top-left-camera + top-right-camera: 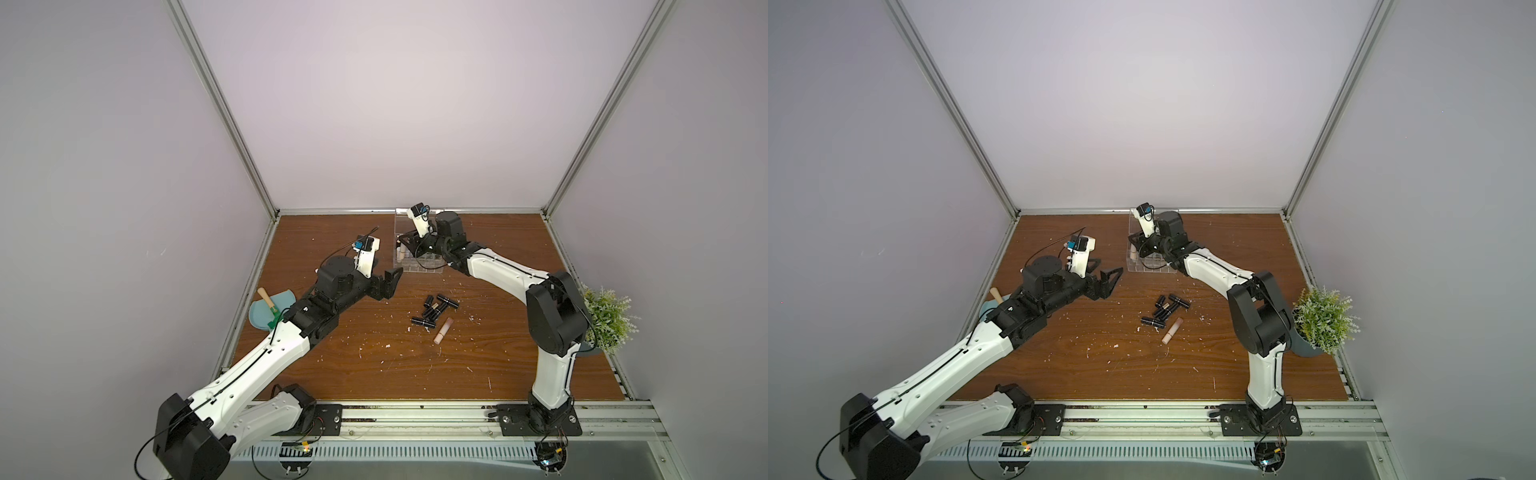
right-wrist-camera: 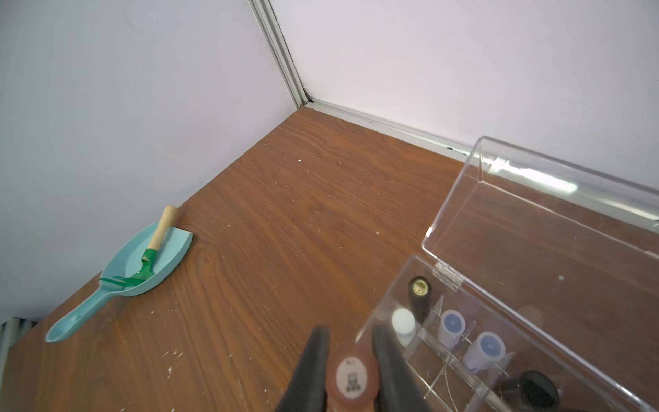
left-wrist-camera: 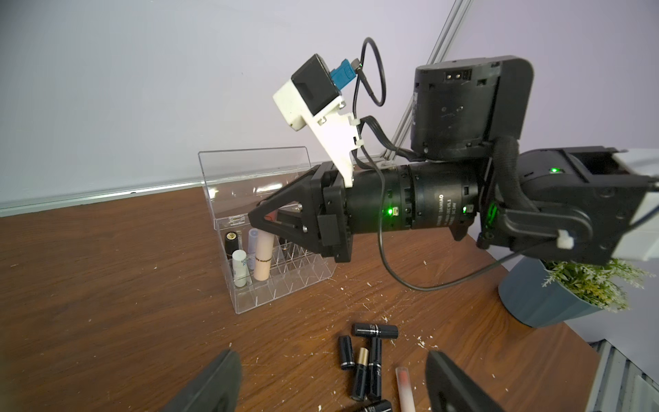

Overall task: Arrange the lipsticks in the organizer
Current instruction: Place the lipstick in the storage box.

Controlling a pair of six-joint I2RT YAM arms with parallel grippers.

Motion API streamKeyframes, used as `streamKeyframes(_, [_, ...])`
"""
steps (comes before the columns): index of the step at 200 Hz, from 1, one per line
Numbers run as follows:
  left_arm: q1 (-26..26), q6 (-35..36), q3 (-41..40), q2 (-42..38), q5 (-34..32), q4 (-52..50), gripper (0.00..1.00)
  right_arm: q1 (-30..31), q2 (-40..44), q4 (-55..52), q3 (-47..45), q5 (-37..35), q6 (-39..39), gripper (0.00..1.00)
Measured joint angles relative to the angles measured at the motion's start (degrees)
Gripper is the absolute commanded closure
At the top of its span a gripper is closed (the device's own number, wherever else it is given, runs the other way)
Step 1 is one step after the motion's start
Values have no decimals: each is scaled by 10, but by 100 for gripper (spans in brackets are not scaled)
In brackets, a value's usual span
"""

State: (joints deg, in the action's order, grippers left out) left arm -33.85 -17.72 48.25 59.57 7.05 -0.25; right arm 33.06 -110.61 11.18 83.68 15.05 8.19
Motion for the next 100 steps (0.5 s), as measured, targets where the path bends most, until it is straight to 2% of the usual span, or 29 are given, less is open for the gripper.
streamKeyframes(46, [0,2,-3,0,-8,0,16,11,-16,29,-5,-73,-36,99])
streamKeyframes(100, [0,2,-8,-2,-13,0,16,9,-15,88,-68,-124,-57,98])
